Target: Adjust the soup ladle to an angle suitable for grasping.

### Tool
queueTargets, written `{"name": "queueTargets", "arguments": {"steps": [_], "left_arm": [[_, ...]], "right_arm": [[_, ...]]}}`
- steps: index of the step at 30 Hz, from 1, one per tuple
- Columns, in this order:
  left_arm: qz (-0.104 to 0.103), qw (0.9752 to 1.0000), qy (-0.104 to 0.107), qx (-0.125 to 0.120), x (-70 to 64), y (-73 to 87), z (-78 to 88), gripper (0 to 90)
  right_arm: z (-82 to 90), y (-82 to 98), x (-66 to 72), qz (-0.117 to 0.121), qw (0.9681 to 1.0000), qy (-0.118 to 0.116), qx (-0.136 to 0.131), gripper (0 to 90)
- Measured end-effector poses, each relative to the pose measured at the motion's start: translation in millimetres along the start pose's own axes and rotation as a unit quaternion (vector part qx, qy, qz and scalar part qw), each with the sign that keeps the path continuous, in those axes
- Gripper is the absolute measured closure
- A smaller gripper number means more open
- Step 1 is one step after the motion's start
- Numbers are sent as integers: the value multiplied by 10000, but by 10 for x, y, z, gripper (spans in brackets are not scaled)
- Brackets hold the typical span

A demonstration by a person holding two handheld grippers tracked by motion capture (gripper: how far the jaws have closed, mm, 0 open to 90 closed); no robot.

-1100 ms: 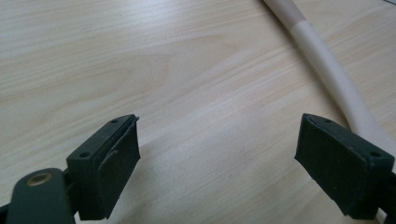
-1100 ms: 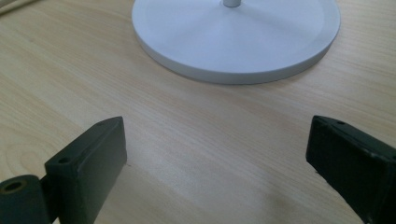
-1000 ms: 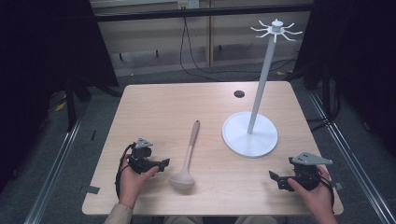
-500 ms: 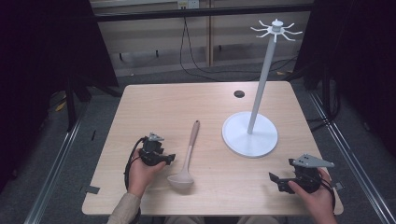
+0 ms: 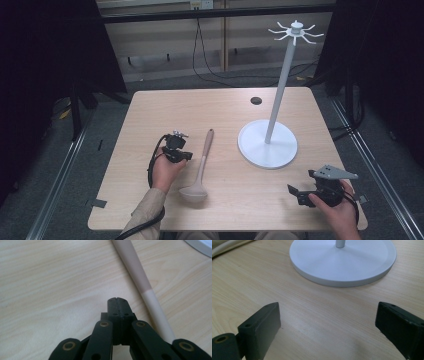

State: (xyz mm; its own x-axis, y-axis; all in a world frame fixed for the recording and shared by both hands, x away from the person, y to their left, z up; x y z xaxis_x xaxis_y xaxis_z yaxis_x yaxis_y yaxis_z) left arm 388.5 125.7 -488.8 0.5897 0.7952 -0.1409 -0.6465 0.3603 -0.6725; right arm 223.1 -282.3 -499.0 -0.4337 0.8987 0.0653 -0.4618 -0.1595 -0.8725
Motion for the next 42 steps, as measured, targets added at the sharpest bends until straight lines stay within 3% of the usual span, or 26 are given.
{"name": "queueTargets", "arguments": {"steps": [10, 16, 23, 25, 26, 34, 42], "left_arm": [[-98, 9998, -35, 151, -55, -90, -202, 900], [-137, 9997, 48, 191, -109, -109, -309, 900], [-190, 9997, 88, 160, -148, -126, -342, 900], [-122, 9998, 140, 91, -156, -117, -347, 900], [-237, 9994, 230, 84, -154, -113, -349, 900], [-225, 9985, 493, 89, -269, -136, -405, 900], [-277, 9983, 474, 172, -314, -147, -403, 884]], "right_arm": [[-5, -3, -4, -57, 10000, 3, -18, 59], [-5, 2, -20, -86, 10000, -18, -11, 59], [-2, -11, -14, -40, 10000, -25, -46, 59], [-1, -13, -11, -45, 10000, -23, -46, 59], [-5, -12, -8, -53, 10000, -32, -37, 59], [-13, -20, 3, -42, 10000, -56, -54, 58], [-1, -19, -11, -75, 9999, -41, -58, 58]]}}
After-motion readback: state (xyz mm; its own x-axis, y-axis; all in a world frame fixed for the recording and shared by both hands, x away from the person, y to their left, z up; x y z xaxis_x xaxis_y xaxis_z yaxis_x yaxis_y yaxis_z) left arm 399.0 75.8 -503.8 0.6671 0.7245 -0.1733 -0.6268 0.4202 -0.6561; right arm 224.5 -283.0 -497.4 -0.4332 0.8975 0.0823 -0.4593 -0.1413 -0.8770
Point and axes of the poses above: each handheld gripper's, and its own axes: z roughly backward along the jaws, y roughly out of its underside, x roughly to its left, the point moved 2 cm from there along -z, roughly forward along the jaws, and after that the axes turned 8 degrees about -x, right-handed, at the moved point
